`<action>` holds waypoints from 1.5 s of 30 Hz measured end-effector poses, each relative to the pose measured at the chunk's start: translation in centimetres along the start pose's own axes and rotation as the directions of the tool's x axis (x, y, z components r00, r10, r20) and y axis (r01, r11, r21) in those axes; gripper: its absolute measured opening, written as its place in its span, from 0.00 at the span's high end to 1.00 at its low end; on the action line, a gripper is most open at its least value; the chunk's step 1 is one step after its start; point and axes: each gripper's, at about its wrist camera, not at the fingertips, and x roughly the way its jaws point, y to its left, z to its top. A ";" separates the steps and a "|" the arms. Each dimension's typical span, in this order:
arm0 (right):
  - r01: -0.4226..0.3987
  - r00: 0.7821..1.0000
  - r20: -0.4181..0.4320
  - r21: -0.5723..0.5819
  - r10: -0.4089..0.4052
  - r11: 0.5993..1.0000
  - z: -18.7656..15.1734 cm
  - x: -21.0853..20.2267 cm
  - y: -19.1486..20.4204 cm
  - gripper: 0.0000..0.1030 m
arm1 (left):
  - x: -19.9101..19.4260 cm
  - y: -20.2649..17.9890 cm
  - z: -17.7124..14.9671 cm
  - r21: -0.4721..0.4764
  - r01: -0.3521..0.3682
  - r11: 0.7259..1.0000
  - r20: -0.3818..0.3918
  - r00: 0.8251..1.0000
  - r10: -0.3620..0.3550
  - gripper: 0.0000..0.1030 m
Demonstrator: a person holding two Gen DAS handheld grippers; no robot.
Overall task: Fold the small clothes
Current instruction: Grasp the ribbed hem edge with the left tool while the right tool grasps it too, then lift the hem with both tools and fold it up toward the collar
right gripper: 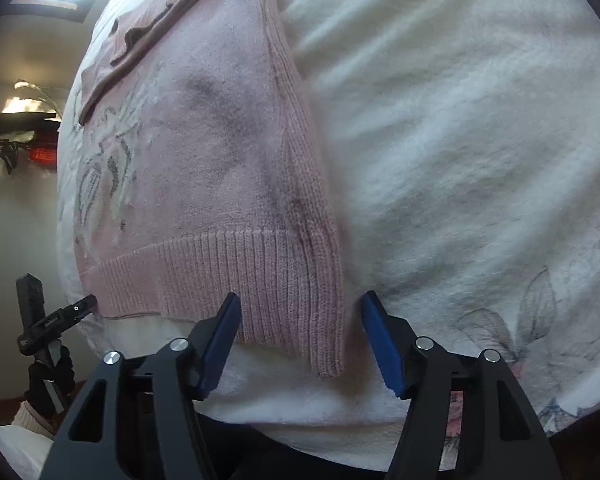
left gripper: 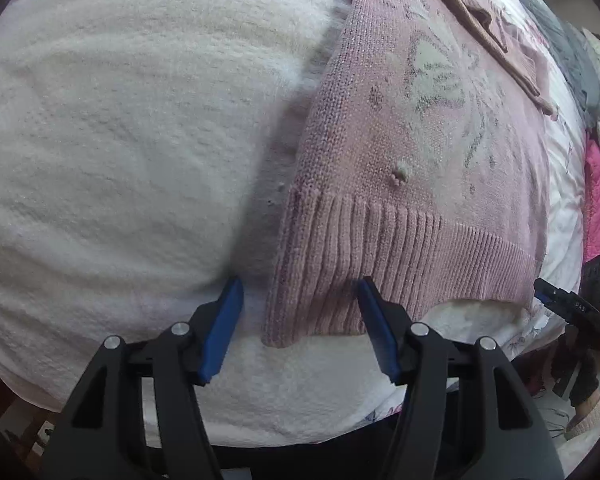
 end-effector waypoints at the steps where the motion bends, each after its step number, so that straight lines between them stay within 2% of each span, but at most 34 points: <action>1: -0.001 1.000 -0.007 -0.002 0.001 1.000 -0.1 0.3 0.1 0.40 | 0.1 0.1 -0.1 -0.002 0.005 1.000 -0.001 1.000 -0.005 0.44; 3: -0.007 1.000 -0.013 -0.013 0.007 1.000 -0.2 0.5 0.3 0.50 | 0.0 0.3 -0.2 -0.010 0.025 1.000 -0.004 1.000 -0.025 0.58; 4: -0.017 1.000 -0.017 -0.015 0.017 1.000 -0.2 0.6 0.4 0.58 | 0.1 0.3 -0.3 -0.016 0.056 0.998 -0.016 0.998 -0.057 0.71; 6: -0.035 0.999 -0.017 -0.016 0.035 0.999 -0.2 0.5 0.5 0.68 | 0.3 0.2 -0.4 -0.024 0.069 0.997 -0.026 0.997 -0.069 0.74; 7: -0.047 0.999 -0.019 -0.013 0.047 0.999 -0.2 0.4 0.5 0.76 | 0.3 0.3 -0.5 -0.026 0.070 0.997 -0.026 0.997 -0.071 0.79; 8: -0.060 0.998 -0.018 -0.010 0.060 0.998 -0.1 0.3 0.5 0.80 | 0.3 0.4 -0.6 -0.036 0.082 0.996 -0.028 0.996 -0.083 0.88; 9: -0.082 0.997 -0.013 -0.005 0.082 0.997 -0.1 0.0 0.5 0.82 | 0.3 0.6 -0.6 -0.052 0.106 0.993 -0.033 0.994 -0.108 0.90; 12: -0.165 0.986 0.008 0.005 0.165 0.986 0.1 -1.1 0.8 0.86 | -0.3 0.9 -0.8 -0.073 0.143 0.987 -0.026 0.989 -0.145 0.91; 14: -0.242 0.970 0.037 0.008 0.241 0.970 0.3 -2.2 1.1 0.86 | -1.1 0.8 -0.7 -0.081 0.186 0.979 -0.012 0.982 -0.188 0.91; 19: -0.394 0.913 0.128 0.027 0.387 0.919 1.9 -5.0 1.6 0.86 | -4.0 -0.2 0.6 -0.059 0.275 0.960 0.052 0.961 -0.272 0.91; 23: -0.468 0.869 0.200 0.033 0.453 0.883 3.8 -6.9 1.9 0.86 | -5.7 -1.7 2.6 -0.034 0.320 0.947 0.099 0.944 -0.315 0.91; 26: -0.537 0.816 0.283 0.049 0.504 0.842 5.7 -8.6 1.4 0.86 | -6.4 -2.8 4.6 -0.019 0.331 0.944 0.134 0.936 -0.325 0.91; 27: -0.537 0.812 0.301 0.050 0.500 0.842 6.5 -9.1 1.3 0.86 | -6.5 -3.0 5.3 -0.018 0.331 0.944 0.145 0.935 -0.325 0.91; 28: -0.517 0.821 0.307 0.047 0.481 0.854 7.2 -9.5 1.3 0.86 | -6.6 -3.2 6.0 -0.016 0.326 0.945 0.150 0.935 -0.321 0.91; 30: -0.446 0.859 0.291 0.026 0.420 0.894 8.6 -10.1 1.7 0.86 | -6.6 -3.5 7.2 -0.007 0.312 0.950 0.149 0.940 -0.307 0.91; 33: -0.340 0.920 0.208 0.002 0.332 0.940 9.3 -9.5 2.4 0.82 | -6.4 -3.9 8.2 0.001 0.300 0.954 0.134 0.945 -0.298 0.91; 34: -0.302 0.938 0.178 0.004 0.297 0.953 9.0 -8.9 2.2 0.74 | -6.2 -3.9 8.4 0.007 0.297 0.955 0.129 0.947 -0.296 0.91; 35: -0.266 0.955 0.138 0.018 0.262 0.964 8.6 -8.1 2.1 0.61 | -6.1 -4.0 8.4 0.013 0.292 0.956 0.124 0.949 -0.291 0.91; 36: -0.231 0.969 0.095 0.039 0.227 0.972 8.0 -7.2 1.9 0.56 | -6.1 -3.9 8.3 0.016 0.290 0.957 0.119 0.950 -0.290 0.91; 39: -0.167 0.986 0.019 0.064 0.166 0.984 6.1 -4.6 2.1 0.54 | -5.8 -3.7 7.4 0.016 0.293 0.956 0.106 0.950 -0.293 0.91; 42: -0.040 0.999 -0.028 0.062 0.042 0.997 5.0 -2.9 3.4 0.54 | -5.6 -3.3 6.0 0.016 0.288 0.957 0.094 0.953 -0.288 0.91; 45: -0.008 0.999 -0.036 0.038 0.009 0.999 4.4 -1.8 6.0 0.54 | -5.2 -3.0 4.6 0.017 0.284 0.959 0.080 0.955 -0.284 0.91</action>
